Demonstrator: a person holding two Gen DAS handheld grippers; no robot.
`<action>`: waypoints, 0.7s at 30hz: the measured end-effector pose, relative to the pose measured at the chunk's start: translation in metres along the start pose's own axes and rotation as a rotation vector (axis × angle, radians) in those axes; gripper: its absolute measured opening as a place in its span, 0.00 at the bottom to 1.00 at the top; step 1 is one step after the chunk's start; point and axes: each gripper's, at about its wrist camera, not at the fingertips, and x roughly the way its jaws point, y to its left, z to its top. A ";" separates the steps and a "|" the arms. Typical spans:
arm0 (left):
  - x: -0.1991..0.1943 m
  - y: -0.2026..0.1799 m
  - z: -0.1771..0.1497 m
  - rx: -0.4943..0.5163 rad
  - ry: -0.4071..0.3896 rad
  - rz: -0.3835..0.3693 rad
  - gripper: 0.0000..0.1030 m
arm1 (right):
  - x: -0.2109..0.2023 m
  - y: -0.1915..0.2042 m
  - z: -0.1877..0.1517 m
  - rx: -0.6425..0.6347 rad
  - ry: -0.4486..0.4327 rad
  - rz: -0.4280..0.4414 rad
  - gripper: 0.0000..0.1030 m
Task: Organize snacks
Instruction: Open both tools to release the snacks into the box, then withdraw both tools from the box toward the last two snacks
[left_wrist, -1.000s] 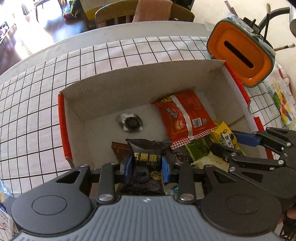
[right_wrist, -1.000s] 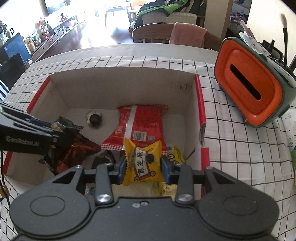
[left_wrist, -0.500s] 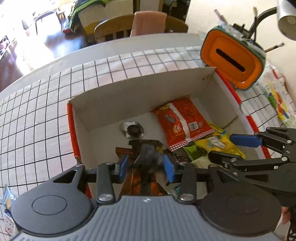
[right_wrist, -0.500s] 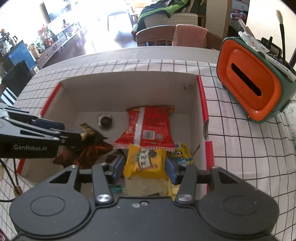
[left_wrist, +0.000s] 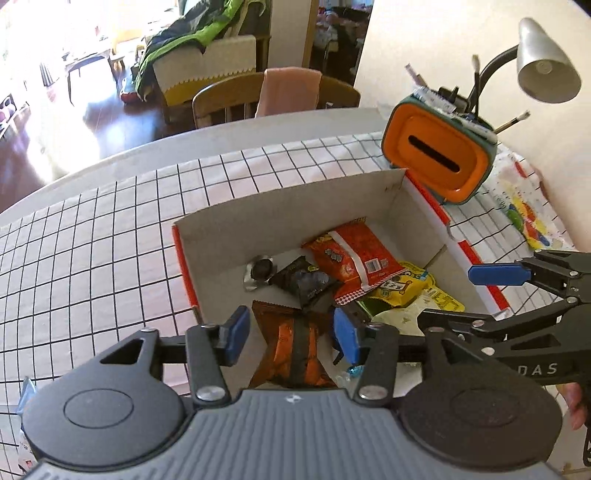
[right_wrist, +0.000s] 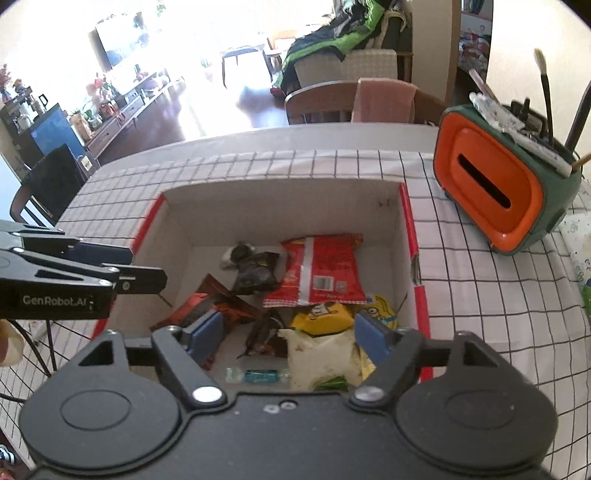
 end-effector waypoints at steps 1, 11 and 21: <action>-0.004 0.003 -0.002 -0.002 -0.011 0.002 0.54 | -0.003 0.003 0.000 -0.002 -0.006 0.005 0.79; -0.043 0.042 -0.024 -0.035 -0.105 0.007 0.71 | -0.028 0.047 0.003 -0.022 -0.097 0.039 0.95; -0.080 0.101 -0.062 -0.071 -0.157 -0.003 0.82 | -0.019 0.110 0.002 -0.063 -0.113 0.111 1.00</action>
